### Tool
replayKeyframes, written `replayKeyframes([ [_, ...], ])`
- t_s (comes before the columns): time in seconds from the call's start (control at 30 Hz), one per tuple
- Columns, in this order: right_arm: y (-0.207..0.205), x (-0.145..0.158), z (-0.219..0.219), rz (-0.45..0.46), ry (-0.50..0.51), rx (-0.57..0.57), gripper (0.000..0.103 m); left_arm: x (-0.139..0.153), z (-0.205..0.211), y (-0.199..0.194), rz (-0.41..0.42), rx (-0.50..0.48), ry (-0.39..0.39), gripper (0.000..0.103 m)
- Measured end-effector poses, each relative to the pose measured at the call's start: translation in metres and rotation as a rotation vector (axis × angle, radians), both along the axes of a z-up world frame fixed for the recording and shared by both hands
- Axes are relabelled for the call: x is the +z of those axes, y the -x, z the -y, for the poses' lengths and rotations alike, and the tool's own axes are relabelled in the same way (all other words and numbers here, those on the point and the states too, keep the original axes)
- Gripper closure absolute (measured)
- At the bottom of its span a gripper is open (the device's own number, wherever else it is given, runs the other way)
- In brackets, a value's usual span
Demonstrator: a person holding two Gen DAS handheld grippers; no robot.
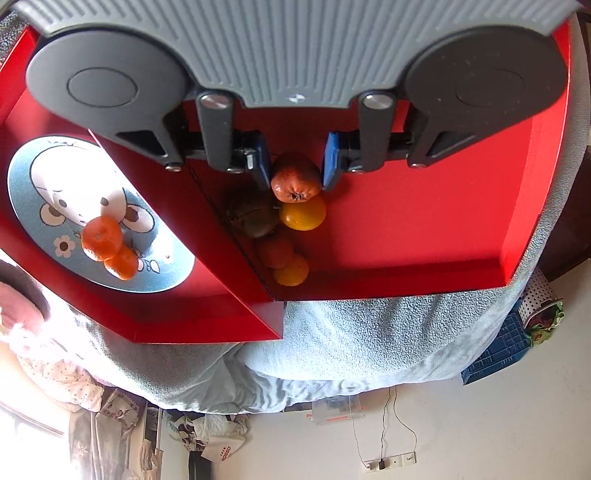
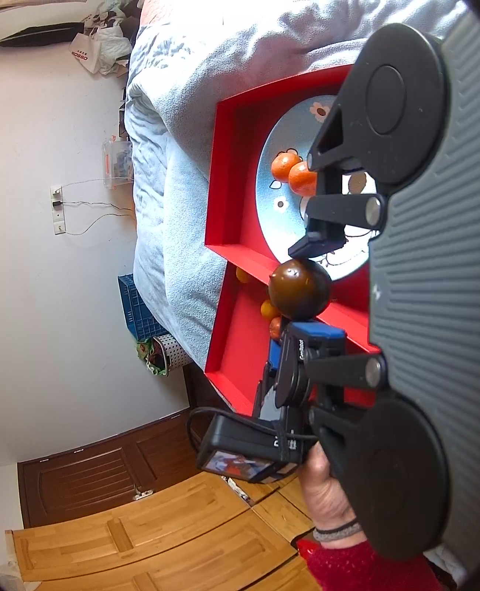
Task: Organize fruits
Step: 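Carry the red tomato onto the tiger plate and open the left tool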
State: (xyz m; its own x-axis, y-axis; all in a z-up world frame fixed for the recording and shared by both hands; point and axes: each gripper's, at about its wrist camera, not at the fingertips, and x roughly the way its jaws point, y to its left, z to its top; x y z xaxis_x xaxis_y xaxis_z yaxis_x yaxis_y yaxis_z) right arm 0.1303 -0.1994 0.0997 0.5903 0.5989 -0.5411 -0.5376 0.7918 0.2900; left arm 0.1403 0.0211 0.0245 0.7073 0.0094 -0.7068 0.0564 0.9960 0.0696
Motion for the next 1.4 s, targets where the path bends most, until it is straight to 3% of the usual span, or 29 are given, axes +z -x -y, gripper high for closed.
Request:
replayKeyframes([
  [0.47,0.028,0.008,0.018,0.023,0.0,-0.036,0.063,0.025,0.004,0.037,0.049,0.028,0.0,0.069],
  [0.9,0.037,0.006,0.039,0.033,-0.001,-0.088,0.063,0.064,0.049,0.057,0.111,-0.06,0.006,0.069],
  [1.4,0.036,-0.004,0.068,0.02,-0.006,-0.144,0.063,0.065,0.103,0.048,0.09,-0.14,0.021,0.069],
])
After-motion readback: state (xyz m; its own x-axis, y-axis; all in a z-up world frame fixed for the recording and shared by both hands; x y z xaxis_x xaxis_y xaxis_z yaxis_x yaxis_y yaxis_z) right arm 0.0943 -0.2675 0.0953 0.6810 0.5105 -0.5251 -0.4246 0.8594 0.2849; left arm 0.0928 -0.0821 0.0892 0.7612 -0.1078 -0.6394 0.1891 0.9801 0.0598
